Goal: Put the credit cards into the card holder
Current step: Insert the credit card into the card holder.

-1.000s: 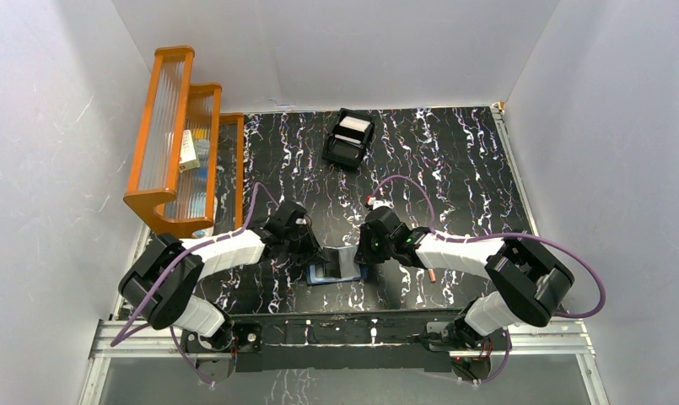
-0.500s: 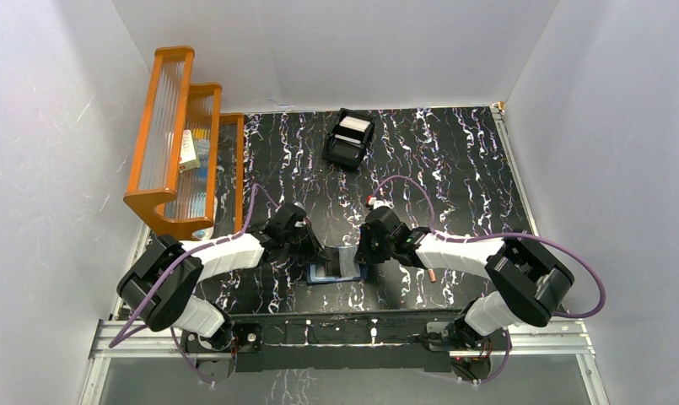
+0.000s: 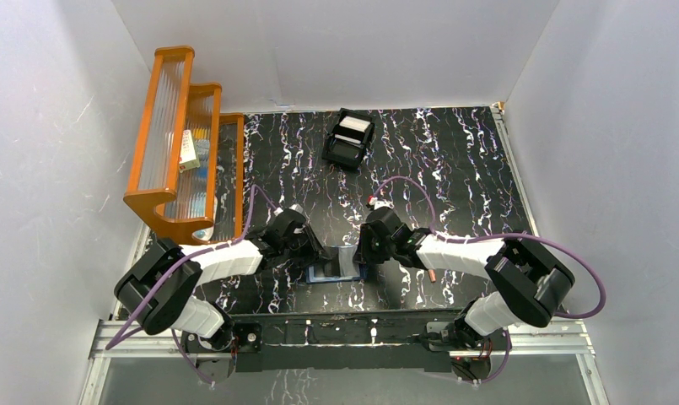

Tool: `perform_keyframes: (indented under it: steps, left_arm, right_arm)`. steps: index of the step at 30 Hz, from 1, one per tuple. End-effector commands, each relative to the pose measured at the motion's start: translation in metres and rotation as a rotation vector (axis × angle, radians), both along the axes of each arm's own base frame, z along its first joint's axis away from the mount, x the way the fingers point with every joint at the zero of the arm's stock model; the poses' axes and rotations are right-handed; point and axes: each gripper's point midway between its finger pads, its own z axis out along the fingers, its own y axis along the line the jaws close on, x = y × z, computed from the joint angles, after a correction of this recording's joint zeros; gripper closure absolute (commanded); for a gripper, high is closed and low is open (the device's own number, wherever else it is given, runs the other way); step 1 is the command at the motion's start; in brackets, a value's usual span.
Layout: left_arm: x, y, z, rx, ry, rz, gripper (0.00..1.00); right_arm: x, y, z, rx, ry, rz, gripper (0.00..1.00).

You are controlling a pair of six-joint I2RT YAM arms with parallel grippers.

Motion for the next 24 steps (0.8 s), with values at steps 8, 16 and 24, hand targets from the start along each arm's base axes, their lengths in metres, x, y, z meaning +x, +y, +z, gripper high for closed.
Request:
perform_keyframes:
  steps: [8,16,24]
  left_arm:
    - [-0.003,0.023,-0.004,0.130,-0.011,0.016,0.65]
    - [-0.002,0.028,-0.002,0.194,-0.022,-0.016,0.58]
    - [0.000,0.030,0.004,0.236,-0.029,-0.053,0.56]
  right_arm:
    - [-0.008,0.001,0.022,0.056,-0.008,-0.002,0.77]
    - [-0.012,0.003,0.006,0.050,0.028,0.009,0.79]
    - [-0.017,0.002,-0.003,0.054,0.054,0.014,0.79]
